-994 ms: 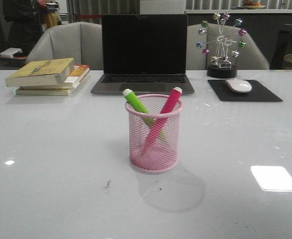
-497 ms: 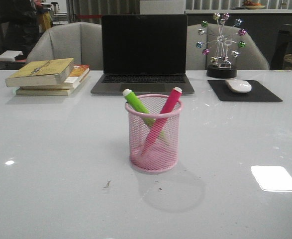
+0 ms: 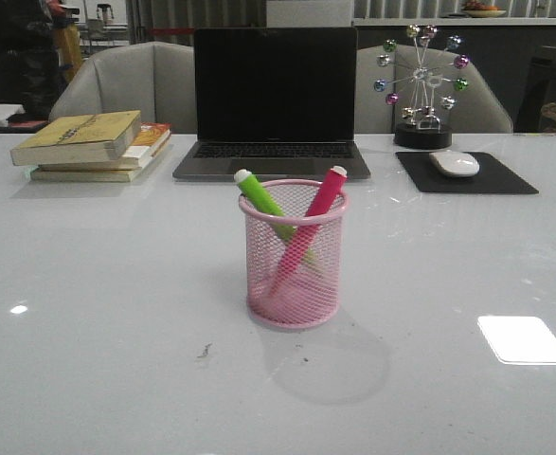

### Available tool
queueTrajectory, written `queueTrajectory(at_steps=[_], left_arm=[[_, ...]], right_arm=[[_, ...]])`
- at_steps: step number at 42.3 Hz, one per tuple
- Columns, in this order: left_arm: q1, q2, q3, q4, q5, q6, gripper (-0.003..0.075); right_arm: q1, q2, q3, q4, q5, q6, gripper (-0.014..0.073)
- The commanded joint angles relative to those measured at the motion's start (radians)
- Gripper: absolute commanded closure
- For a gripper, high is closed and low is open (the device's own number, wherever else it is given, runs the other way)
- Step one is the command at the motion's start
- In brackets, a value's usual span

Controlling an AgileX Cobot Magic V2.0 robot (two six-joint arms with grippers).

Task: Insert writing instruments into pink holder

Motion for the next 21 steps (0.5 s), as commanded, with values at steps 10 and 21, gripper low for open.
queueTrajectory(at_steps=[10, 21], left_arm=[[-0.006, -0.018, -0.002, -0.001, -0.078, -0.01, 0.062], [-0.006, -0.018, -0.002, -0.001, -0.078, -0.01, 0.062]], right_arm=[[-0.008, -0.021, -0.012, 0.001, -0.122, -0.002, 0.0536], [0.012, -0.022, -0.012, 0.001, -0.13, -0.044, 0.0536]])
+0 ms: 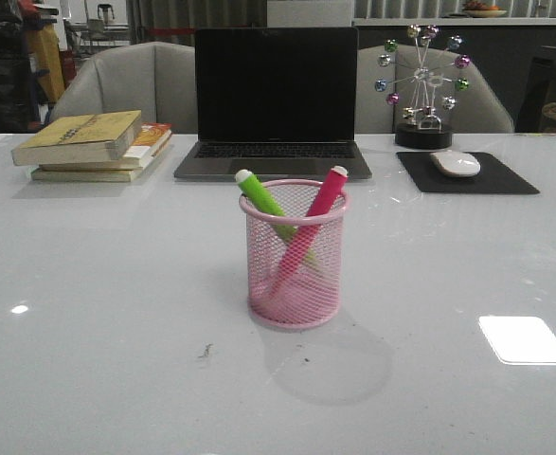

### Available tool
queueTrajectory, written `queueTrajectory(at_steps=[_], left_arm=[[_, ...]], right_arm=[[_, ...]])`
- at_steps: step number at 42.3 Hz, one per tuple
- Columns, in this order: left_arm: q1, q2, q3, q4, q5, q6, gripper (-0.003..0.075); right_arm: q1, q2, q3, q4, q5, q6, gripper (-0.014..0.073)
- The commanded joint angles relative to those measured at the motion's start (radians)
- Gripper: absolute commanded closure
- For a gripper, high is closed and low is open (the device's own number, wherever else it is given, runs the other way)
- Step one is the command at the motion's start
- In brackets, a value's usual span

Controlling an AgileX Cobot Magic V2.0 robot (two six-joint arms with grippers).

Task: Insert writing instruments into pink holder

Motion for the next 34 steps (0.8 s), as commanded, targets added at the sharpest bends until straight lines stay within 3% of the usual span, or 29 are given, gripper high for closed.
queueTrajectory(at_steps=[1, 34], left_arm=[[-0.006, -0.018, -0.002, -0.001, -0.078, -0.01, 0.062], [-0.006, -0.018, -0.002, -0.001, -0.078, -0.01, 0.062]], right_arm=[[0.009, -0.022, -0.012, 0.001, -0.099, -0.044, 0.0536], [0.008, -0.022, -0.012, 0.04, -0.143, -0.064, 0.0536]])
